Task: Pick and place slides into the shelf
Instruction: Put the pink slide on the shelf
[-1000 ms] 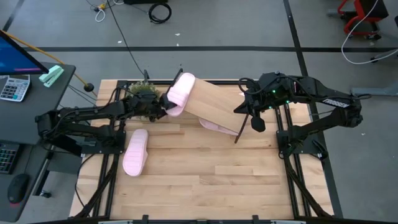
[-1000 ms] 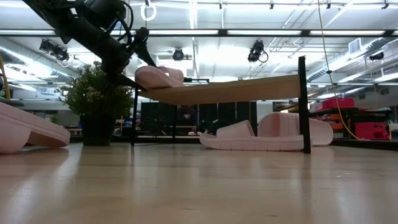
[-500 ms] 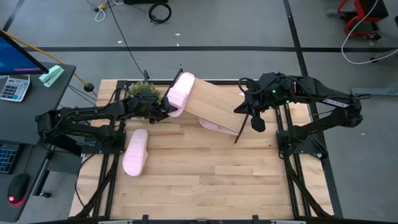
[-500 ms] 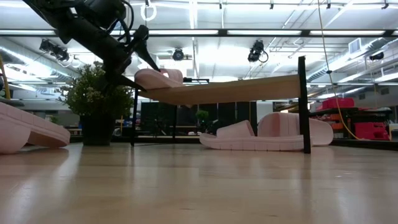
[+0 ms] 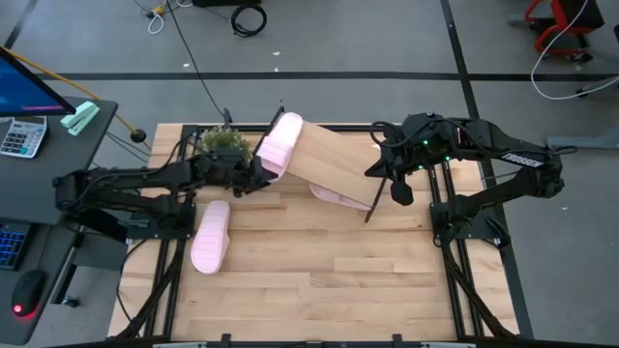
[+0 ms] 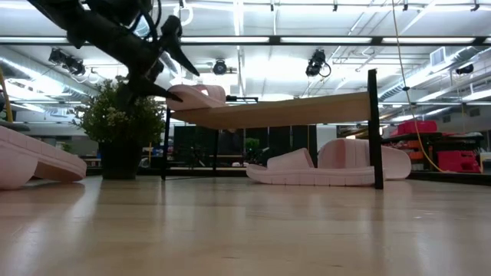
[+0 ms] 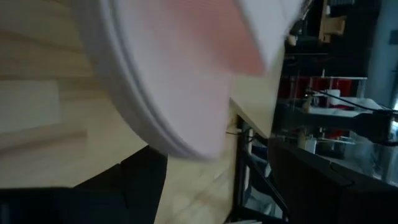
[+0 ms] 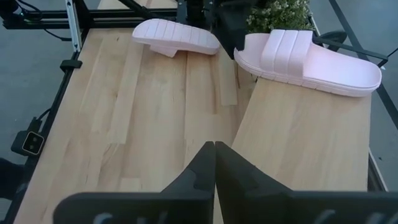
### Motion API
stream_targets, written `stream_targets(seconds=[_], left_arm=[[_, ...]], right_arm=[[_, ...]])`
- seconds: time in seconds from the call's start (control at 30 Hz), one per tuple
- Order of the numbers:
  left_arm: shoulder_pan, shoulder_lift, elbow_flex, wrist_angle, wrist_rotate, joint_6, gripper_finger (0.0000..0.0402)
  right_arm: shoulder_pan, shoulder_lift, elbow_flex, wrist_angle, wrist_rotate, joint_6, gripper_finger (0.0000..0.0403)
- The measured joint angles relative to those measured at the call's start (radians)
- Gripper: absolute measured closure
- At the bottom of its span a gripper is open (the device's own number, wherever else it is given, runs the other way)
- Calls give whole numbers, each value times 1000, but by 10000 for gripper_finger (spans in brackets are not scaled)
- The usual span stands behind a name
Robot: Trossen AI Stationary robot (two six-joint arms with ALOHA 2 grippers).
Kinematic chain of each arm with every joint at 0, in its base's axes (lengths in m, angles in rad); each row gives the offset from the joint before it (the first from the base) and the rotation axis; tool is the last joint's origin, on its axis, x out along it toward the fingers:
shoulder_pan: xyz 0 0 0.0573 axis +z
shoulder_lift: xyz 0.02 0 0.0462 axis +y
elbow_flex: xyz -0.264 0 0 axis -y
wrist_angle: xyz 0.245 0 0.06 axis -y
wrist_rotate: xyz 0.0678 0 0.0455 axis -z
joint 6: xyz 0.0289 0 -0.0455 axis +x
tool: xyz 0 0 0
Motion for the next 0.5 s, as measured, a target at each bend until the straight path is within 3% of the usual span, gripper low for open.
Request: stream_targets(seconds=[0.17, 0.5], left_arm=[[-98, -58, 0, 2, -108, -39, 120], [-359, -82, 68, -29, -424, -84, 120]], right_arm=[[0, 0, 0, 0, -24, 2, 391], [0, 0, 0, 33, -62, 1, 388]])
